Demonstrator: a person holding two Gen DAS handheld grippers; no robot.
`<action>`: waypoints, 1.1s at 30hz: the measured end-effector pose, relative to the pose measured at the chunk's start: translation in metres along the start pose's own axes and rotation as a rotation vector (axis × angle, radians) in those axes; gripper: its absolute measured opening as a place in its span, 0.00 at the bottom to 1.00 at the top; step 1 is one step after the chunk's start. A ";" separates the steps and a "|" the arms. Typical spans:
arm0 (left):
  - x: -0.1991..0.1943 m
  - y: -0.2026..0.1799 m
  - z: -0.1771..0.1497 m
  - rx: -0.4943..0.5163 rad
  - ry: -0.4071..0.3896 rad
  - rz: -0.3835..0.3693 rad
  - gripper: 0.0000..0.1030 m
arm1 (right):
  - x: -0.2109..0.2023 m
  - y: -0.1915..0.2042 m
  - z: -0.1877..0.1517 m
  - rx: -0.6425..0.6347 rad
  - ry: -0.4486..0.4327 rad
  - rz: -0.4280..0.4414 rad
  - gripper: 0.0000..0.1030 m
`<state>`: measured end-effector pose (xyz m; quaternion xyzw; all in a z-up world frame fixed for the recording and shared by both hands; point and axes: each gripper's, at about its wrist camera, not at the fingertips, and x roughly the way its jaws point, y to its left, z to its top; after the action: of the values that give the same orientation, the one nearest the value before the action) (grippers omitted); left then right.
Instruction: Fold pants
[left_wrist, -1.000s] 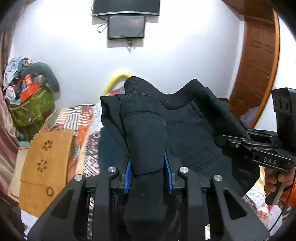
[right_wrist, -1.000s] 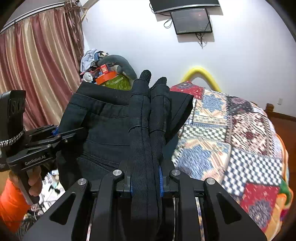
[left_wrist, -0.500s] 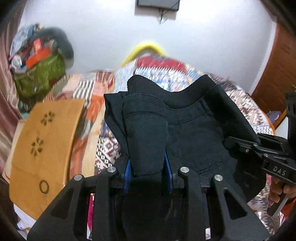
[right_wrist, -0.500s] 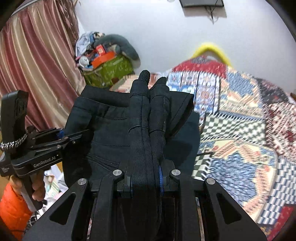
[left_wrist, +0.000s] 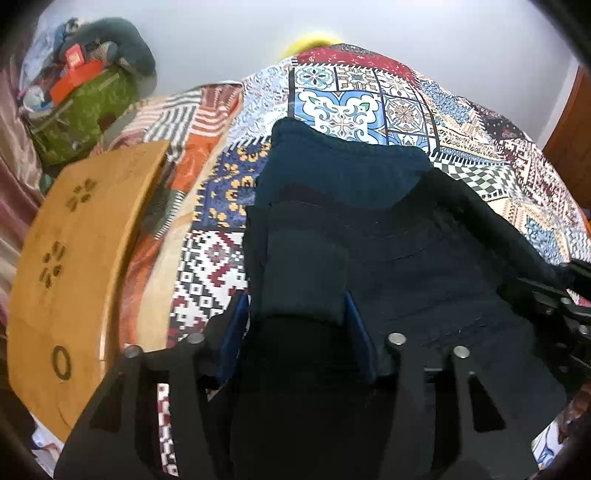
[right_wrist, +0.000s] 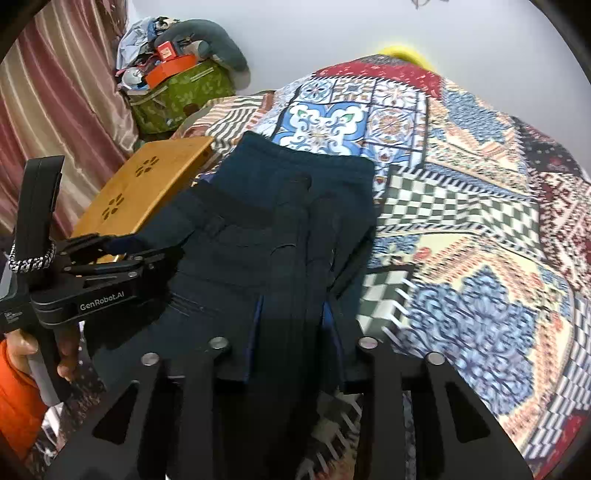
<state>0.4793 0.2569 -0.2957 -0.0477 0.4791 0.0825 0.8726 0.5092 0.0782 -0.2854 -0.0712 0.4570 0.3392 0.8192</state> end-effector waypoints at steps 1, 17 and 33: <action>-0.004 -0.001 -0.001 0.009 0.001 0.017 0.56 | -0.005 0.001 -0.002 -0.002 -0.002 -0.007 0.32; -0.222 -0.008 -0.029 -0.017 -0.186 -0.081 0.60 | -0.194 0.048 -0.033 -0.043 -0.240 -0.066 0.41; -0.456 -0.074 -0.142 0.068 -0.642 -0.050 0.60 | -0.367 0.130 -0.119 -0.160 -0.666 -0.034 0.41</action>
<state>0.1347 0.1167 0.0136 -0.0019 0.1805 0.0556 0.9820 0.2155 -0.0534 -0.0363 -0.0280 0.1353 0.3649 0.9207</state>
